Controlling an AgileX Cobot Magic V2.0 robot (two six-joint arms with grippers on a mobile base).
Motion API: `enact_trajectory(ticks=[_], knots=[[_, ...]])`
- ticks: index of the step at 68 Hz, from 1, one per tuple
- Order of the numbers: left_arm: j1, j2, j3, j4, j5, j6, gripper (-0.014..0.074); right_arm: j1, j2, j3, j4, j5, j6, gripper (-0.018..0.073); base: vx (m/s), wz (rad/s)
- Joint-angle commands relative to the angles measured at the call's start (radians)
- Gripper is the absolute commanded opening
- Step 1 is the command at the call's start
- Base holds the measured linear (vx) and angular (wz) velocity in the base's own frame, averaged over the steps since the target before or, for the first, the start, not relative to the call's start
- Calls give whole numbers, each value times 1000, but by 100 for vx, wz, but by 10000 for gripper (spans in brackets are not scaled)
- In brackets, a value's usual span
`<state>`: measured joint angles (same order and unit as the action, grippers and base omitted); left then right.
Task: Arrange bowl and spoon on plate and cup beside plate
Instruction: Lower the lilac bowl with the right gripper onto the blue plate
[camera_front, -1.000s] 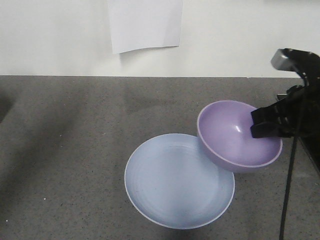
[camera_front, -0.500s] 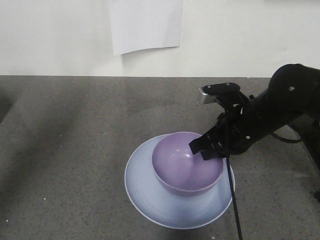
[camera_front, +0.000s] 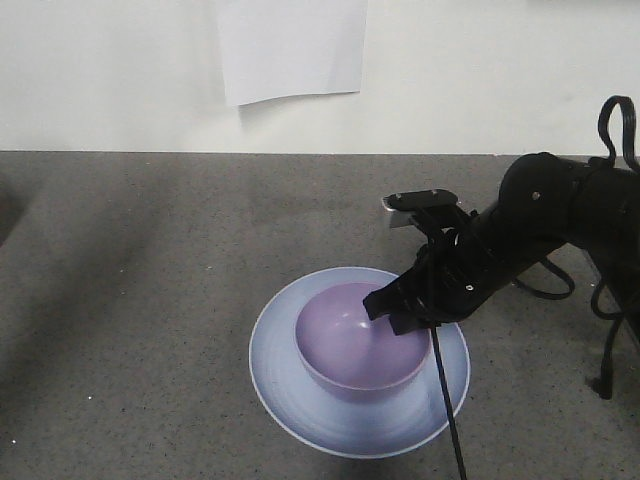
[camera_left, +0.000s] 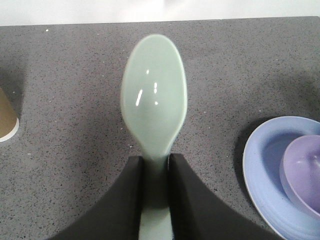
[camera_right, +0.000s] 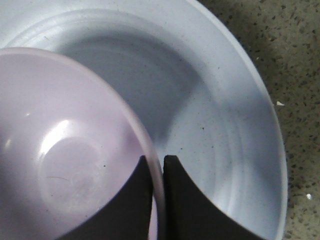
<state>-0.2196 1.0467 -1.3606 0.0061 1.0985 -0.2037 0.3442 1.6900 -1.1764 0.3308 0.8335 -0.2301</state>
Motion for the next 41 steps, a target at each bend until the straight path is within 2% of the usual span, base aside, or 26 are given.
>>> enact_trajectory(ticks=[1, 10, 18, 41], knots=[[-5, -15, -27, -6, -56, 0, -6, 0, -38, -27, 19, -36, 2, 12, 0, 0], [-5, -15, -27, -6, -56, 0, -6, -2, -38, -27, 17, -35, -1, 55, 0, 0], [-5, -15, -27, -6, -56, 0, -6, -2, -38, -27, 17, -34, -1, 131, 0, 0], [-5, -15, -27, -6, -56, 0, -6, -3, -53, -27, -3, -34, 15, 478, 0, 0]])
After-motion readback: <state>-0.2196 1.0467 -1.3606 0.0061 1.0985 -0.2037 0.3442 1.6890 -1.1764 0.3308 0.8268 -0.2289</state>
